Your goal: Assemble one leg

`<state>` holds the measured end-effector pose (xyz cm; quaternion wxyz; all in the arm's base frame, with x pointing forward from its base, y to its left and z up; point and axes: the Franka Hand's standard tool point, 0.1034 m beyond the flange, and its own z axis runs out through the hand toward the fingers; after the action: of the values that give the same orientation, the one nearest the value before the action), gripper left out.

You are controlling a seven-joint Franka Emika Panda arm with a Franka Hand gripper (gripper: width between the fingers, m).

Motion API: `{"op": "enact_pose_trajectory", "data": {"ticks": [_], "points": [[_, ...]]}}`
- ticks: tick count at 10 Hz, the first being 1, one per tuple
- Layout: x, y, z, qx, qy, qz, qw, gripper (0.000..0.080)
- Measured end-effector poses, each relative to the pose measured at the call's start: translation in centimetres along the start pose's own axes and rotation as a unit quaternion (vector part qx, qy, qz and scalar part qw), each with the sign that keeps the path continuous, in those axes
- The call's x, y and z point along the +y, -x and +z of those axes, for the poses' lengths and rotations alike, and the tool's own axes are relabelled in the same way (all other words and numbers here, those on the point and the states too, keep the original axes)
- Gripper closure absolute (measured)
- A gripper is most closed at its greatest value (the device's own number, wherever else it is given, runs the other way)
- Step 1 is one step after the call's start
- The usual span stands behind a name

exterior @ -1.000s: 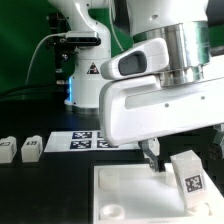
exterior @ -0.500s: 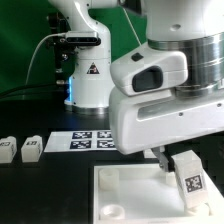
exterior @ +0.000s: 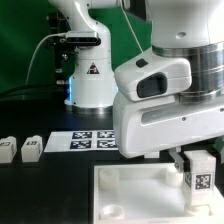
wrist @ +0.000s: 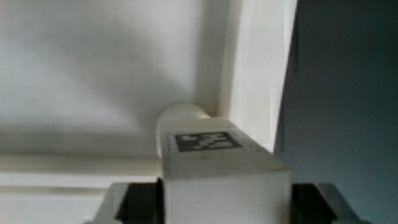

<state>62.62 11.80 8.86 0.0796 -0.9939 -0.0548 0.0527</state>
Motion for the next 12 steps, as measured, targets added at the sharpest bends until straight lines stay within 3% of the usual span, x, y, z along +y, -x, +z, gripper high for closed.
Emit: {"op": "enact_pose_trajectory", "data": {"ticks": [4,6,9,12], "points": [[0.1,0.0,0.0,0.001,0.000,0.025,1.000,0.0495],[0.4,-0.6,0.0,0.022,-0.008,0.162,0.987,0.0497],[1.3,-0.7,0.0,0.029,-0.056,0.417,0.907,0.0498],[1.3,-0.8,0.0,0.026,-0.063,0.542,0.838,0.0499]]}}
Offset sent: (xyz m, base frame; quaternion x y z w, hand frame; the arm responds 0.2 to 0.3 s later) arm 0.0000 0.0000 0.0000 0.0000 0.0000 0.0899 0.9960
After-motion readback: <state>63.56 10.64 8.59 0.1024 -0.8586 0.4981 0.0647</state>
